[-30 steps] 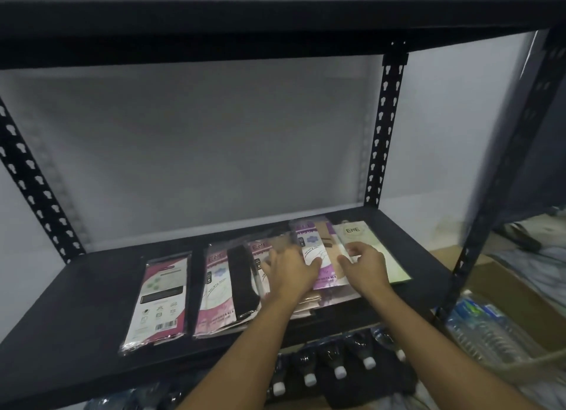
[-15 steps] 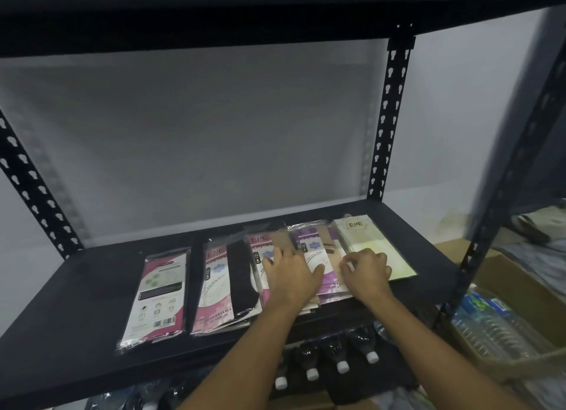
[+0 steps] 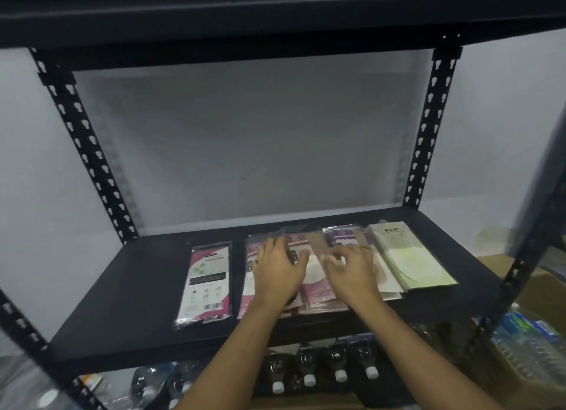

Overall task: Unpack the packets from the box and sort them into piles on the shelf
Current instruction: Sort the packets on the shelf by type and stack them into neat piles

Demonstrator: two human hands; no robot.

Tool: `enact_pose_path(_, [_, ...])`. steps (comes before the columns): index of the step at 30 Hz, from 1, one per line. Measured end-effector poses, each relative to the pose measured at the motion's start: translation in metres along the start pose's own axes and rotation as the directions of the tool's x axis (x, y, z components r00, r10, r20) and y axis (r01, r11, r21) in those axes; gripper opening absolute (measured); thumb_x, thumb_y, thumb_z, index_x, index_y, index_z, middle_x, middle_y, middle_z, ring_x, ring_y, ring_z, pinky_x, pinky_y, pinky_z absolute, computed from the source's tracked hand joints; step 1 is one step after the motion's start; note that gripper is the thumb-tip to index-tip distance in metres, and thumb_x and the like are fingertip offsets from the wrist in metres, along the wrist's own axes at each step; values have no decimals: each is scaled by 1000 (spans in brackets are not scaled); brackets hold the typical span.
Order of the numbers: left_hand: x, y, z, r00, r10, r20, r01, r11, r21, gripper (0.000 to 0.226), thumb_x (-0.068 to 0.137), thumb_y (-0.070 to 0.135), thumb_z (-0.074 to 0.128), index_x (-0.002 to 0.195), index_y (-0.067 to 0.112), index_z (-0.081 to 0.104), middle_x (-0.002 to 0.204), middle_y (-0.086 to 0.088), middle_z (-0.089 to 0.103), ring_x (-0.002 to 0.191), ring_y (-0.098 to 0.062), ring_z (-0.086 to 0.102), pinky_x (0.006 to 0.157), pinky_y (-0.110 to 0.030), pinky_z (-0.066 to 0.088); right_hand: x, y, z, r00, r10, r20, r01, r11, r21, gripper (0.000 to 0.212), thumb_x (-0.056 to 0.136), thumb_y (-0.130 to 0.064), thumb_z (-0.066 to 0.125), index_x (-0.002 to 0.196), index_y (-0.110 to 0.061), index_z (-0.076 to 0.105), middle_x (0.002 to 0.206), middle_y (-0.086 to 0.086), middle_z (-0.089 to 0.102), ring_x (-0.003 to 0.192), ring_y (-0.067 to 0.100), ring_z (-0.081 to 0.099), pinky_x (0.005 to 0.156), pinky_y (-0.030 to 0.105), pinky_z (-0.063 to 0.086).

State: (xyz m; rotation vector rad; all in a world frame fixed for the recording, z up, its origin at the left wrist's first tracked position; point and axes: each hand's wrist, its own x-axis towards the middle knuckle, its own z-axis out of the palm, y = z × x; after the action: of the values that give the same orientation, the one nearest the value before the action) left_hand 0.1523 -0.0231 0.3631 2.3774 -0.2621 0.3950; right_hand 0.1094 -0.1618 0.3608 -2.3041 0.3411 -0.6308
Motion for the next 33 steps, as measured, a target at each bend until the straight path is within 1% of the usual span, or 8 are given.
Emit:
enact_pose_path(5, [-14, -59, -51, 983, -150, -110, 150, 989, -4, 43, 87, 48, 59, 122, 24, 56, 124, 0, 54, 119, -23, 48, 101, -48, 41, -27, -52, 49, 989, -105, 108, 96, 992, 83, 25, 86, -31, 63, 109, -21, 67, 114, -2, 63, 114, 21, 49, 99, 43, 41])
enact_pose_path(12, [-35, -136, -87, 898, -418, -139, 437, 887, 148, 58, 85, 52, 58, 130, 18, 46, 131, -7, 46, 124, -26, 41, 100, -47, 37, -52, -102, 120, 937, -208, 279, 232, 971, -59, 30, 88, -39, 56, 112, -22, 63, 113, -3, 64, 114, 21, 41, 93, 39, 33])
enact_pose_path(18, [-35, -158, -86, 891, -445, -94, 453, 852, 261, 64, 84, 57, 57, 131, 14, 48, 133, -7, 50, 126, -26, 42, 103, -42, 34, -53, -121, 150, 896, -175, 408, 342, 857, -385, 28, 87, -45, 52, 94, -20, 64, 101, -2, 65, 109, 23, 40, 87, 40, 29])
enact_pose_path(23, [-30, -162, -86, 880, -473, -50, 472, 856, 210, 55, 82, 53, 62, 124, 18, 56, 126, -4, 58, 122, -25, 47, 101, -43, 33, -48, -125, 151, 892, -135, 430, 348, 813, -467, 26, 86, -46, 55, 91, -21, 62, 101, -3, 65, 111, 23, 39, 82, 40, 25])
enact_pose_path(26, [-28, -161, -89, 857, -515, -13, 514, 852, 102, 43, 79, 47, 68, 114, 22, 63, 117, 3, 66, 116, -22, 53, 95, -40, 32, -47, -126, 149, 890, -104, 444, 324, 830, -454, 24, 85, -43, 58, 93, -21, 60, 104, -1, 64, 113, 24, 39, 84, 40, 25])
enact_pose_path(29, [-28, -157, -96, 852, -523, 17, 514, 831, -214, 36, 76, 27, 77, 109, 22, 64, 107, 7, 72, 98, -13, 64, 86, -29, 41, -46, -130, 148, 886, -64, 460, 284, 858, -428, 24, 83, -40, 59, 94, -20, 61, 105, 1, 64, 114, 25, 39, 87, 40, 27])
enact_pose_path(31, [-30, -153, -102, 868, -497, -12, 441, 782, -441, 36, 76, 7, 76, 107, 17, 63, 103, 0, 73, 82, -6, 66, 67, -12, 49, -46, -135, 145, 880, -47, 473, 242, 901, -361, 25, 83, -40, 59, 95, -19, 63, 104, 2, 64, 115, 25, 39, 89, 41, 28])
enact_pose_path(33, [-32, -148, -111, 881, -468, -75, 353, 755, -553, 35, 76, -4, 70, 104, 16, 64, 98, -1, 72, 80, -5, 68, 55, -9, 49, -46, -142, 140, 880, -47, 473, 200, 939, -279, 26, 85, -41, 58, 98, -20, 65, 105, 1, 64, 115, 24, 41, 92, 42, 30])
